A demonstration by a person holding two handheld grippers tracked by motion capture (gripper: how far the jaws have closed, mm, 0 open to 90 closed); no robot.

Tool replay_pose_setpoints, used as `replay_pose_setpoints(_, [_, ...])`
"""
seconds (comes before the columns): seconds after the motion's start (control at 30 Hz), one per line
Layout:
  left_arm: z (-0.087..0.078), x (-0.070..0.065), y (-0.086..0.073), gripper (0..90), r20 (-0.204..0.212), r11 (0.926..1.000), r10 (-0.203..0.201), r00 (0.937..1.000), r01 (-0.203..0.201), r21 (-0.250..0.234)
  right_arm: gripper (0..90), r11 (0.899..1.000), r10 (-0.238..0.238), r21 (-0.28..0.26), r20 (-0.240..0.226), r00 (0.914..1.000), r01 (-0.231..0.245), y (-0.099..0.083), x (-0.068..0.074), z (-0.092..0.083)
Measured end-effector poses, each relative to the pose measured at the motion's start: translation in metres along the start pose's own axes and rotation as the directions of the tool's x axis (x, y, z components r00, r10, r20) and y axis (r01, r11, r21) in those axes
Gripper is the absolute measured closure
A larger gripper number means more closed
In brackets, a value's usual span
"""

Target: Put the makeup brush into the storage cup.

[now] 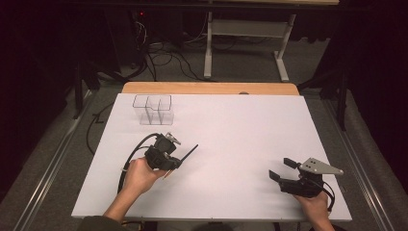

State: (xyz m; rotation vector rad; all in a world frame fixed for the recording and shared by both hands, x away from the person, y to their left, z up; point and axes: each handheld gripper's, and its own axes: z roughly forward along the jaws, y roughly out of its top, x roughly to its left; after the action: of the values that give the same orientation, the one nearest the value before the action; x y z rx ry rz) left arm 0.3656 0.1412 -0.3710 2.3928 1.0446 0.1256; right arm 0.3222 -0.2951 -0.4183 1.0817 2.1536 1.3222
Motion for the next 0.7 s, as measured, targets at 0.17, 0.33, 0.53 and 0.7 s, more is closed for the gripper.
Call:
replay_pose_setpoints(0.17, [-0.003, -0.002, 0.003, 82.7, 0.019, 0.9997, 0.011, 0.9998, -0.011, -0.02, 24.4, 1.0, 0.002, 0.002, 0.0, 1.0, -0.002, 0.0, 0.0, 0.0])
replay_pose_setpoints(0.33, [-0.006, -0.007, 0.005, 82.7, 0.04, 0.9989, 0.023, 0.9989, -0.022, -0.042, 24.3, 1.0, 0.002, 0.003, -0.001, 1.0, -0.002, 0.0, 0.0, 0.0])
replay_pose_setpoints(0.53, [-0.009, -0.014, 0.01, 82.7, 0.06, 0.9974, 0.042, 0.9973, -0.038, -0.062, 24.4, 1.0, 0.001, 0.004, -0.001, 1.0, -0.001, 0.0, 0.0, 0.001])
replay_pose_setpoints(0.7, [-0.01, -0.019, 0.013, 82.7, 0.071, 0.996, 0.055, 0.996, -0.049, -0.074, 24.3, 1.0, 0.001, 0.005, 0.0, 1.0, -0.001, 0.0, 0.0, 0.001])
